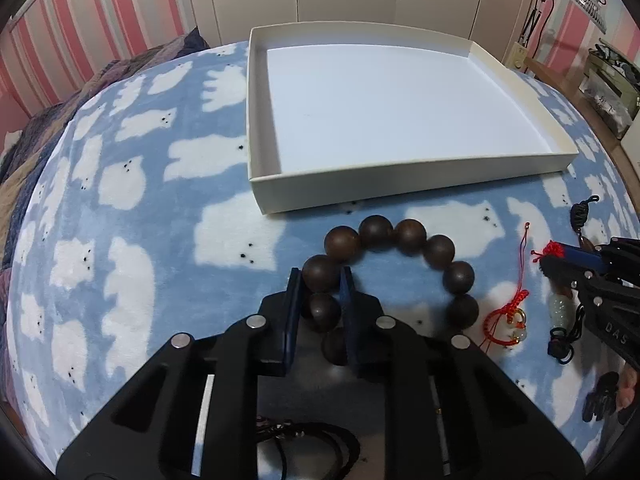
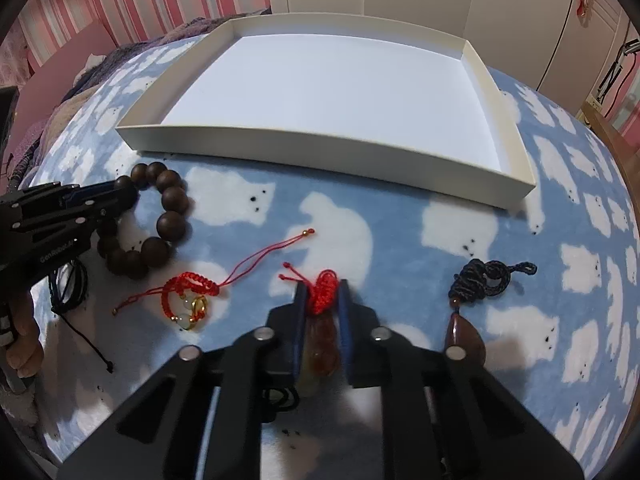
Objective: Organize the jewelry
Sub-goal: 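Close the left tool on the wooden bead bracelet while the right tool grips the red knot pendant, then carry the bead bracelet with the left tool while the right tool carries the pendant into the tray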
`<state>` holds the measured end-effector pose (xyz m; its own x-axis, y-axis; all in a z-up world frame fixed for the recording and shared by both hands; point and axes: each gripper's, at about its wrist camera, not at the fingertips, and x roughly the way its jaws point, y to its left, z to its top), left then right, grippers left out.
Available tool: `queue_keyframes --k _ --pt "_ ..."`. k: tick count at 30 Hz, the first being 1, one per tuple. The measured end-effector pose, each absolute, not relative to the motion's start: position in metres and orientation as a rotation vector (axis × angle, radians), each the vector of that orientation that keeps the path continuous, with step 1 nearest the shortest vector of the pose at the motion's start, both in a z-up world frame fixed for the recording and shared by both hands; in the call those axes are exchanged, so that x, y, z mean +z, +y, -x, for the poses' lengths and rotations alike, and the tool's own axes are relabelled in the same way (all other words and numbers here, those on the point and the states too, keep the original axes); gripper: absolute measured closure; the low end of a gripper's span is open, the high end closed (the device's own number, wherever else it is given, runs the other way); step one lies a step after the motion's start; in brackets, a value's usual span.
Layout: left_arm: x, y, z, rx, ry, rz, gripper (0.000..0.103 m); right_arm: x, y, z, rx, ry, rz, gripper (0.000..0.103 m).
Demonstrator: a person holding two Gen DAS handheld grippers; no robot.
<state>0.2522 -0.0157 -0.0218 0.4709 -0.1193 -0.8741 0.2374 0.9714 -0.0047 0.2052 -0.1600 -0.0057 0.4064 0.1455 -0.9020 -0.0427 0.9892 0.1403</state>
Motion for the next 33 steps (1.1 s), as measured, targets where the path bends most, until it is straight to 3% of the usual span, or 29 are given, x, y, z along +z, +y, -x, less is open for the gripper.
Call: queue_keyframes --k 8,26,33 --pt "-0.012 -0.012 -0.249 -0.216 1.046 -0.093 0.086 0.004 -0.170 -0.209 0.112 1.106 -0.096 0.095" --pt "0.077 -0.024 -0.210 -0.270 0.828 -0.152 0.086 0.058 -0.193 -0.216 0.109 0.952 -0.169 0.095" --pt "0.111 -0.022 -0.241 -0.305 0.806 -0.135 0.086 0.078 -0.202 -0.253 0.082 0.921 -0.168 0.095"
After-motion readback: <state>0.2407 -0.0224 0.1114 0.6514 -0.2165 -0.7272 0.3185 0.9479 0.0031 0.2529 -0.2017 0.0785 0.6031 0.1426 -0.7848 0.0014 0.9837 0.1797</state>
